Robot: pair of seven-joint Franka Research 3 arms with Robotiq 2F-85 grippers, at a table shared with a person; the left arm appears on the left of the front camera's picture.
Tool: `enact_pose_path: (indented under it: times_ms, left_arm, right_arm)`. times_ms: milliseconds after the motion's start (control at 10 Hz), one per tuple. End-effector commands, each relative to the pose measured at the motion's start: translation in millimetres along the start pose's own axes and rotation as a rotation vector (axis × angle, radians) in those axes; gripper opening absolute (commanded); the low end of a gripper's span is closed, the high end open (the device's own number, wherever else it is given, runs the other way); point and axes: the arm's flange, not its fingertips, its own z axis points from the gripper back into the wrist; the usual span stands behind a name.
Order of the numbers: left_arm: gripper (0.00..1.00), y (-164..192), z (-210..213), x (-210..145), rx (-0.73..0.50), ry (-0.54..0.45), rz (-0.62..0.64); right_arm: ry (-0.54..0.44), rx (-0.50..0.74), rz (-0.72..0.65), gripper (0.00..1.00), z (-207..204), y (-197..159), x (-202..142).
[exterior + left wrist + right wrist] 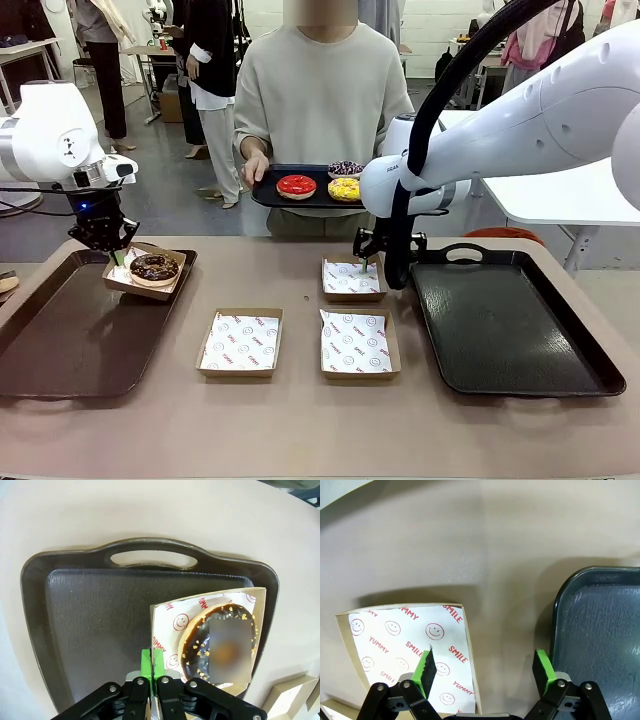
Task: Individually package the donuts and arrange them on the tray.
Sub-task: Place the picked Paper togo box on the Handle tray while simultaneously picking up another Paper togo box from the table with the other hand.
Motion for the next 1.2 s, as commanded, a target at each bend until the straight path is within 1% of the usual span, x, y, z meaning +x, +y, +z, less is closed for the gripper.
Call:
enact_pose_path:
  times_ms: [0,100,200,300,400,500,700,800,900,1000,1100]
  left_arm:
    - [0.01,-3.5,1.0,9.5,0.005,0.013,-0.005]
    - [0.01,-4.4,0.2,10.3,0.005,0.013,-0.01]
    - [0.01,-4.6,-1.0,10.9,0.003,0.011,-0.018]
    - [0.41,-4.9,-2.3,11.5,-0.008,0.016,-0.03]
    - [0.61,-5.3,-3.2,11.7,-0.008,0.018,-0.036]
    - [1.0,-5.8,-3.5,11.5,-0.003,0.019,-0.039]
    - [1.0,-5.6,-2.5,10.7,-0.002,0.018,-0.04]
    - [0.82,-5.7,-2.3,10.4,-0.004,0.019,-0.04]
    - [0.91,-5.7,-2.2,10.0,-0.006,0.021,-0.039]
    - [1.0,-5.9,-2.0,9.6,-0.01,0.022,-0.039]
    - [1.0,-5.6,-1.1,8.5,-0.013,0.021,-0.039]
  right_arm:
    - [-0.006,-0.017,0.019,1.0,-2.6,3.2,2.6]
    - [-0.005,-0.017,0.025,1.0,-2.9,3.8,2.0]
    - [-0.004,-0.016,0.03,0.75,-3.3,3.9,1.8]
    - [-0.002,-0.017,0.039,0.41,-4.1,4.2,1.2]
    - [-0.001,-0.016,0.039,0.16,-4.7,4.7,0.9]
    - [0.0,-0.016,0.037,0.0,-5.8,5.2,1.4]
    - [0.003,-0.018,0.037,0.0,-6.7,6.1,1.3]
    - [0.003,-0.02,0.036,0.03,-7.0,6.3,1.3]
    - [0.003,-0.027,0.031,0.0,-7.4,6.4,1.2]
    - [0.005,-0.029,0.024,0.0,-7.5,6.1,1.3]
    - [0.008,-0.032,0.017,0.0,-7.3,6.3,1.2]
